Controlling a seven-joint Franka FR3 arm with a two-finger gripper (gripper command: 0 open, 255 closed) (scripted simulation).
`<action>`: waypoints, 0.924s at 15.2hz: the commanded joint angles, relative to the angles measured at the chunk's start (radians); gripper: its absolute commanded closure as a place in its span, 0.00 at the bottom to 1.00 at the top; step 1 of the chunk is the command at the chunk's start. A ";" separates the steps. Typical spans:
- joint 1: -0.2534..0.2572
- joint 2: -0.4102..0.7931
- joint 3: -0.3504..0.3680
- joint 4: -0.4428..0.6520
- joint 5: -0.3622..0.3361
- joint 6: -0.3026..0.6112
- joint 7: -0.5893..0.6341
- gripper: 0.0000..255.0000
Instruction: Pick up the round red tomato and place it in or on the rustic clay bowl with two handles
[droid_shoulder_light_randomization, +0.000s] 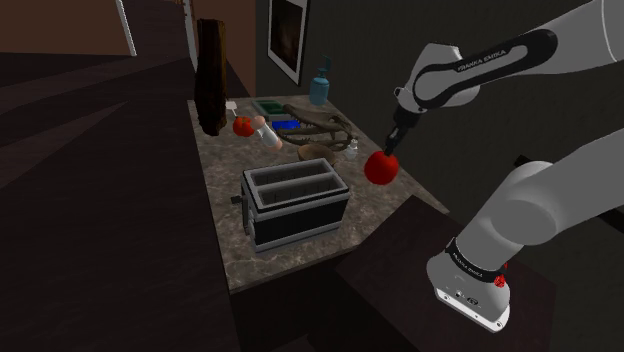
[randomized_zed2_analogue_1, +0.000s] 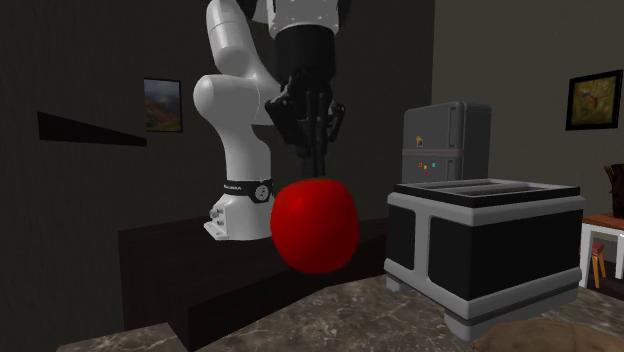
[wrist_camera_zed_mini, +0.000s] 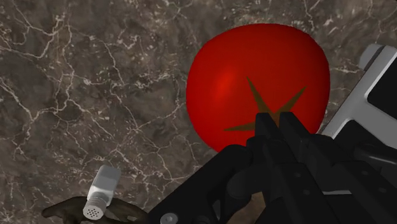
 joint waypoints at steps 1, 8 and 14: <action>-0.004 -0.027 0.007 0.012 -0.003 -0.039 0.006 1.00; -0.008 -0.088 0.026 0.067 -0.005 -0.155 0.017 1.00; 0.055 0.084 0.040 0.260 0.059 -0.177 0.034 1.00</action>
